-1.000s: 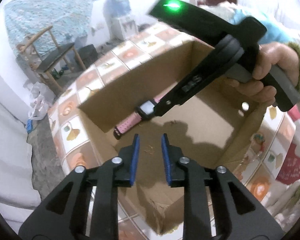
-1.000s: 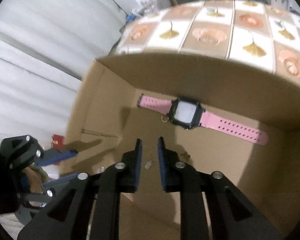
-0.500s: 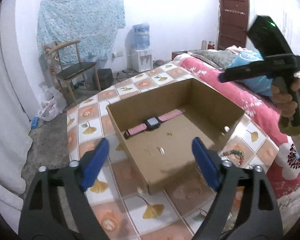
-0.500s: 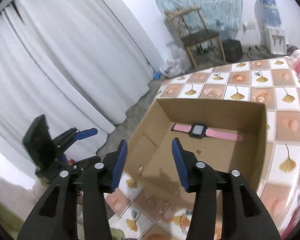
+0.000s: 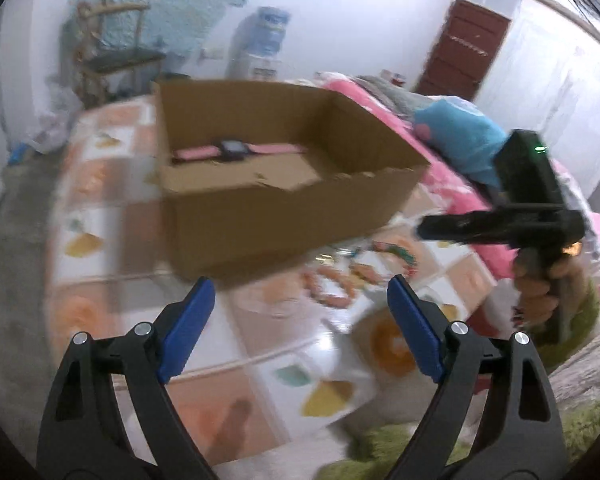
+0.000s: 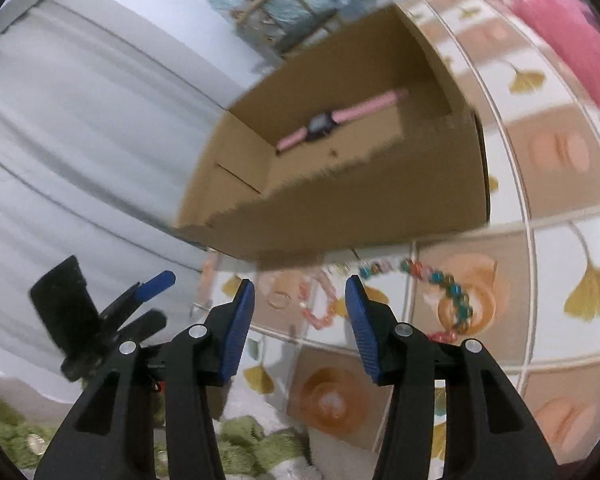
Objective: Organize jewelry
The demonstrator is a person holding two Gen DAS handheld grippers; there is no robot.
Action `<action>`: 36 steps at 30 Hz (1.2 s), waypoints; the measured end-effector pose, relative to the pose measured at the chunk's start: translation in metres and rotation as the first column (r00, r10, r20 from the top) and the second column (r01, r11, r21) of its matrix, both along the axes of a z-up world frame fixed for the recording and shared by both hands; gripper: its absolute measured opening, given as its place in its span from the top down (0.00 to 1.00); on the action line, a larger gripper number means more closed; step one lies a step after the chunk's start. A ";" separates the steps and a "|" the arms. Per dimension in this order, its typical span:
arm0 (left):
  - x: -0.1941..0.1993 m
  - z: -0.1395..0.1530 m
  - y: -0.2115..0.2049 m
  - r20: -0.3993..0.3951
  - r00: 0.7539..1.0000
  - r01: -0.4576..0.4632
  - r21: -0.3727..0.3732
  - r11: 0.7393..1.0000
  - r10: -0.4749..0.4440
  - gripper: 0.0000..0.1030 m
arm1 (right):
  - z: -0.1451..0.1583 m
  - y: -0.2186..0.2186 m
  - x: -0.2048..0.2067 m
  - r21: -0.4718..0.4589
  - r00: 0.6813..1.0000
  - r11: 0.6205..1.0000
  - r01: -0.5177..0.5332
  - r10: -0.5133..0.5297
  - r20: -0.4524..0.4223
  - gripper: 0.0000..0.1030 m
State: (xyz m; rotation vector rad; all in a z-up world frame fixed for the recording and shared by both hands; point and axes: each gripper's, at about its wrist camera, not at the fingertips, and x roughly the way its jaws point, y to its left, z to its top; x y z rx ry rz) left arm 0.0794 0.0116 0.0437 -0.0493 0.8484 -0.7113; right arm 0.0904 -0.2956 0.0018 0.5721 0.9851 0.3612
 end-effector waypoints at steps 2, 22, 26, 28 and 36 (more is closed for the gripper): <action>0.001 -0.012 -0.017 -0.018 0.999 0.036 -0.011 0.999 -0.037 0.21 | -0.009 0.008 0.007 -0.047 1.000 0.999 -0.001 0.000 -0.023 0.68; 0.017 -0.077 -0.113 -0.049 0.973 0.231 0.195 0.953 -0.225 0.74 | -0.048 0.054 0.013 -0.483 0.994 0.870 -0.104 0.080 -0.070 0.88; 0.021 -0.079 -0.108 -0.053 0.977 0.212 0.212 0.954 -0.205 0.87 | -0.048 0.046 0.010 -0.496 0.996 0.864 -0.086 0.060 -0.069 0.88; 0.022 -0.079 -0.103 -0.065 0.980 0.199 0.209 0.957 -0.189 0.91 | -0.048 0.039 0.007 -0.504 0.997 0.861 -0.071 0.042 -0.070 0.88; 0.016 -0.076 -0.064 -0.079 0.992 0.116 0.241 0.964 -0.100 0.91 | -0.052 0.020 0.004 -0.529 0.995 0.849 0.009 -0.058 -0.076 0.88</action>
